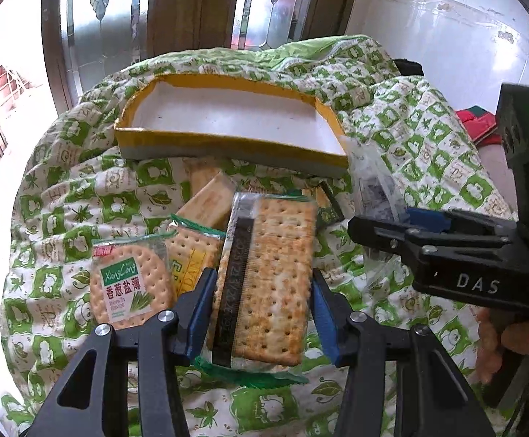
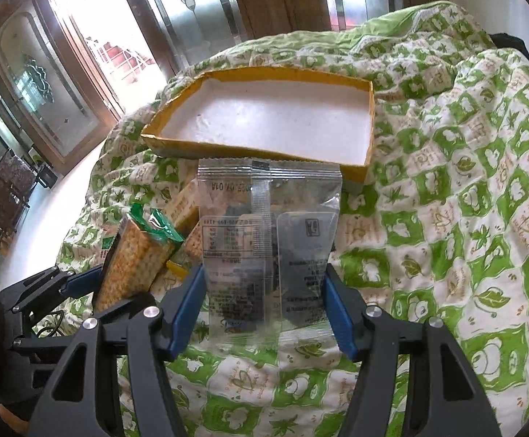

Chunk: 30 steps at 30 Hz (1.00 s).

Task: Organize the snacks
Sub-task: 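Lift the clear bag with the right tool while the left tool carries the cracker pack to the tray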

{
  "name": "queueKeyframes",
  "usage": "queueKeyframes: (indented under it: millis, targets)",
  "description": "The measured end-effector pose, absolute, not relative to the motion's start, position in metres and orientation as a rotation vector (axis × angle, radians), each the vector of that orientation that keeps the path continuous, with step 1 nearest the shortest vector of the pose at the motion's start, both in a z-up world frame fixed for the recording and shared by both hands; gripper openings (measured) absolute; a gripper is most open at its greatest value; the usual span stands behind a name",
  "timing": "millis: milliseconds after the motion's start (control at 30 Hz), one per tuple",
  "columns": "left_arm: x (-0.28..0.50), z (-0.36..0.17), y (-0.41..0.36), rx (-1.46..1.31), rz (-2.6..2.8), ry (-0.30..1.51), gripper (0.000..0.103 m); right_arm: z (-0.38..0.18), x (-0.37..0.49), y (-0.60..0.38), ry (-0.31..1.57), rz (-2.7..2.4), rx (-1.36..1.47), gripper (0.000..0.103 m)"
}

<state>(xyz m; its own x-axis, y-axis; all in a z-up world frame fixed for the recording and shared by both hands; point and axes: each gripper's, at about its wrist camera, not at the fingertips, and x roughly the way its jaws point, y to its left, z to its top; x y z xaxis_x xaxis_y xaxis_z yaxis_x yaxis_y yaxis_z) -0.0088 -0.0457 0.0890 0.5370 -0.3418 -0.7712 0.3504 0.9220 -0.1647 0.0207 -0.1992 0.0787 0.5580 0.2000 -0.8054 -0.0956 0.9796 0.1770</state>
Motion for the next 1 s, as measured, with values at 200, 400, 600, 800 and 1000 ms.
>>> queueKeyframes:
  millis: [200, 400, 600, 800, 1000]
  targets:
    - [-0.006, 0.1, -0.047, 0.0, -0.42, 0.894, 0.051, 0.086, 0.019, -0.203, 0.962, 0.175, 0.129, 0.062]
    - [-0.005, 0.094, -0.04, -0.029, -0.43, 0.903, 0.051, 0.091, 0.019, -0.21, 0.944, 0.154, 0.145, 0.062]
    - [-0.004, 0.093, -0.027, -0.092, -0.446, 0.907, 0.051, 0.091, 0.017, -0.214, 0.941, 0.148, 0.157, 0.062]
    - [-0.007, 0.1, -0.018, -0.119, -0.477, 0.893, 0.051, 0.088, 0.019, -0.218, 0.944, 0.141, 0.174, 0.062]
    - [-0.004, 0.121, -0.008, -0.139, -0.483, 0.854, 0.051, 0.09, 0.02, -0.22, 0.938, 0.141, 0.181, 0.062]
